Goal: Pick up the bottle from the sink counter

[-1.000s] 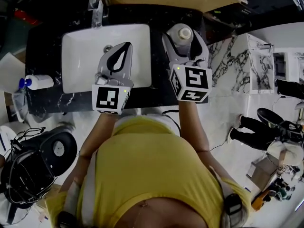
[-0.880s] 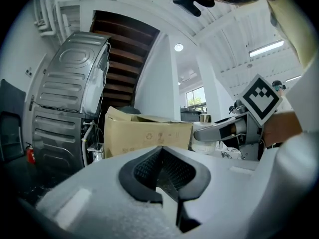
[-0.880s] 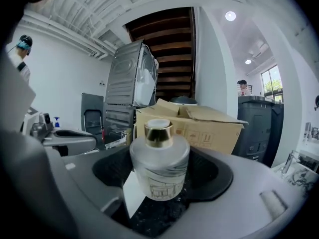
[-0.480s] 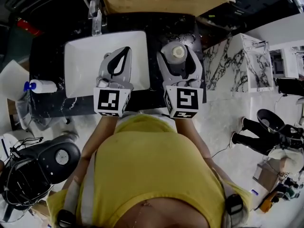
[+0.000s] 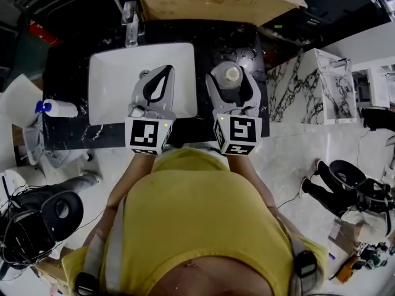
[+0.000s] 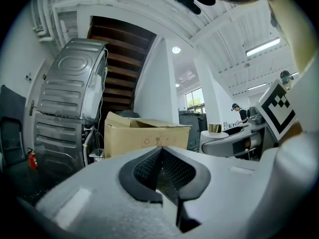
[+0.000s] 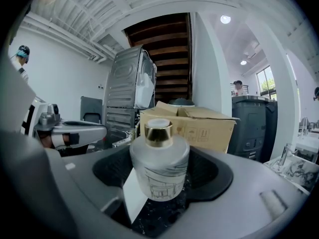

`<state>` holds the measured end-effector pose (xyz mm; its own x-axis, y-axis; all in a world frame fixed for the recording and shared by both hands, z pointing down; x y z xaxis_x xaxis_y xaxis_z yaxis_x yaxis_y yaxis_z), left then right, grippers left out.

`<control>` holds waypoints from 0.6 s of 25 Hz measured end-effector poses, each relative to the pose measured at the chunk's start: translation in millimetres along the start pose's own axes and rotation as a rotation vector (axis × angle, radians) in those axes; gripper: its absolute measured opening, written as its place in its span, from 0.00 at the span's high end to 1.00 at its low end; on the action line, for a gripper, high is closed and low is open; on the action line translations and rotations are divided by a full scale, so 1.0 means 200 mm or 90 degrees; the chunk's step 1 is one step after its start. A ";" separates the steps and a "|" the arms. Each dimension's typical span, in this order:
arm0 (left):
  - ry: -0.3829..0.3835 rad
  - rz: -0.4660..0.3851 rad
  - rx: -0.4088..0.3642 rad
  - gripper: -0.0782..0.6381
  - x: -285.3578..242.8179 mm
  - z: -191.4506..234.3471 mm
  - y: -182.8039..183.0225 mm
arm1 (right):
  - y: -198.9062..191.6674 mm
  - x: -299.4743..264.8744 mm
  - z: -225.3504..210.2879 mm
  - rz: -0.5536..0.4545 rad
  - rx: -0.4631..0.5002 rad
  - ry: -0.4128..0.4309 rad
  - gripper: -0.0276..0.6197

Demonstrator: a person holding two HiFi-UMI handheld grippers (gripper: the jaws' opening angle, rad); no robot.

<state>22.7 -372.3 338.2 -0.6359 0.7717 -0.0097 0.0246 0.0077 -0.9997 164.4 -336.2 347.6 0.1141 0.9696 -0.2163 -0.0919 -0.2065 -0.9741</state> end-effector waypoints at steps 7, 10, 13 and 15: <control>0.002 0.002 0.000 0.89 0.00 -0.02 0.00 | 0.01 0.00 0.00 -0.006 -0.004 0.010 0.45; 0.002 0.002 0.000 0.89 0.00 -0.02 0.00 | 0.01 0.00 0.00 -0.004 -0.004 0.014 0.45; 0.003 0.003 -0.001 0.89 0.01 -0.02 -0.01 | 0.00 0.00 0.01 -0.006 -0.002 0.015 0.45; 0.003 0.004 0.000 0.89 0.01 -0.03 -0.01 | 0.00 0.01 0.01 -0.005 -0.002 0.016 0.45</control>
<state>25.4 -367.1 340.6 -0.6319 0.7749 -0.0165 0.0293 0.0026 -0.9996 163.0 -334.6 347.9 0.1396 0.9675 -0.2109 -0.0882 -0.2000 -0.9758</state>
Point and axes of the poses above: the fingertips, and each gripper's own axes: x backward along the fingers, z to its left, y out of its top, the point moved 2 cm from there along x, backward along the fingers, and after that the axes turned 2 degrees about y, right-handed, at the moved point
